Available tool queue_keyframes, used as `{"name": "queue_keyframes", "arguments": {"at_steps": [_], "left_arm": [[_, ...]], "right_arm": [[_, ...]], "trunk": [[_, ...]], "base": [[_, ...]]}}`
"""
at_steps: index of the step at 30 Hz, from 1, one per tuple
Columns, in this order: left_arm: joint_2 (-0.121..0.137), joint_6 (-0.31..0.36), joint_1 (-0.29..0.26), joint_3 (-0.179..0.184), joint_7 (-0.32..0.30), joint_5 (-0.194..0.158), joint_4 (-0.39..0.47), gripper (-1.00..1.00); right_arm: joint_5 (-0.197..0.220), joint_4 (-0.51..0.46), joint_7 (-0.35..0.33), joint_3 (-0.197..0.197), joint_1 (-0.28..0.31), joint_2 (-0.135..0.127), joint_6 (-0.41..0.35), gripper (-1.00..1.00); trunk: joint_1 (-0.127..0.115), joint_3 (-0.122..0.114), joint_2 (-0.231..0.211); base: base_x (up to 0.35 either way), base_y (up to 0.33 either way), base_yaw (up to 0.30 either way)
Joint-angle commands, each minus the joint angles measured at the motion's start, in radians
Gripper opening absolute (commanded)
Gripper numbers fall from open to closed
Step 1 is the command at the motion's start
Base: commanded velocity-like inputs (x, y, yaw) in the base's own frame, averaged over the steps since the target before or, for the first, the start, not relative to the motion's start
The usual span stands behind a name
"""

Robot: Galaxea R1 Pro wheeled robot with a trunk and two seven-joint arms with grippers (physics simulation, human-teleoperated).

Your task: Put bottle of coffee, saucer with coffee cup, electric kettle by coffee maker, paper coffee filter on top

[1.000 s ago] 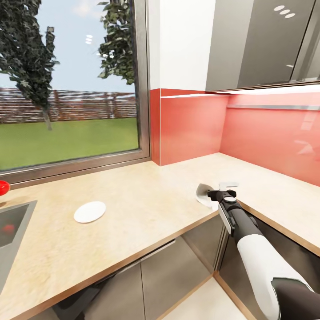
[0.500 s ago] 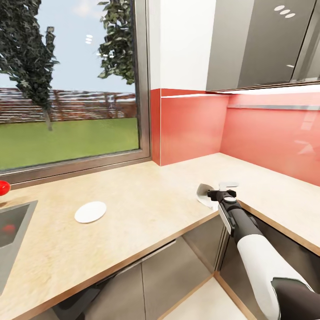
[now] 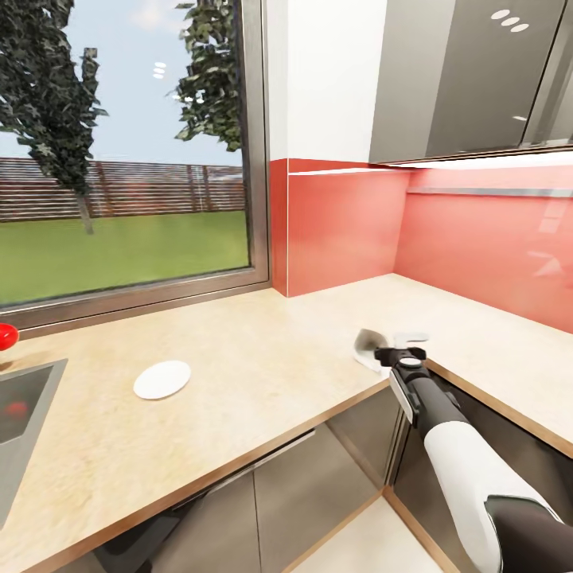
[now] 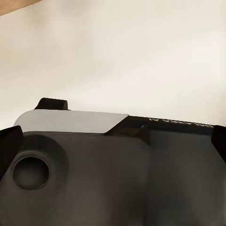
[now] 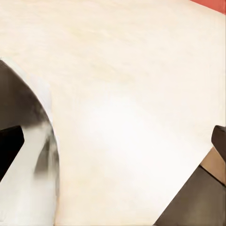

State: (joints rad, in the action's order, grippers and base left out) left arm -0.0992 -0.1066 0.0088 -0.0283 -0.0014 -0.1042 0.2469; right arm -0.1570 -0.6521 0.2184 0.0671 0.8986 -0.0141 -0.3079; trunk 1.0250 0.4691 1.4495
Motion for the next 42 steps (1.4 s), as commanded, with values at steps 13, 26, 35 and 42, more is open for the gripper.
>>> {"name": "queue_keyframes", "arguments": {"at_steps": [13, 26, 35, 42], "left_arm": [[-0.001, -0.001, 0.000, -0.002, 0.000, -0.008, 0.002, 1.00], [-0.001, -0.001, 0.000, -0.002, 0.000, -0.008, 0.002, 1.00], [-0.001, -0.001, 0.000, -0.002, 0.000, -0.008, 0.002, 1.00], [-0.001, -0.001, 0.000, -0.002, 0.000, -0.008, 0.002, 1.00]], "right_arm": [[-0.010, 0.000, 0.018, 0.000, 0.000, 0.000, -0.008, 1.00], [-0.010, 0.000, 0.018, 0.000, 0.000, 0.001, -0.007, 1.00], [-0.010, 0.000, 0.022, 0.000, 0.000, 0.002, -0.007, 1.00], [-0.011, 0.000, 0.026, 0.000, 0.000, 0.002, -0.007, 1.00]], "trunk": [[0.000, 0.001, 0.001], [0.000, 0.001, 0.001], [0.000, 0.001, 0.001], [0.000, 0.001, 0.001]], "base": [[0.000, 0.000, 0.000], [0.031, 0.000, 0.000], [0.015, 0.000, 0.000], [0.001, 0.000, 0.000]]}}
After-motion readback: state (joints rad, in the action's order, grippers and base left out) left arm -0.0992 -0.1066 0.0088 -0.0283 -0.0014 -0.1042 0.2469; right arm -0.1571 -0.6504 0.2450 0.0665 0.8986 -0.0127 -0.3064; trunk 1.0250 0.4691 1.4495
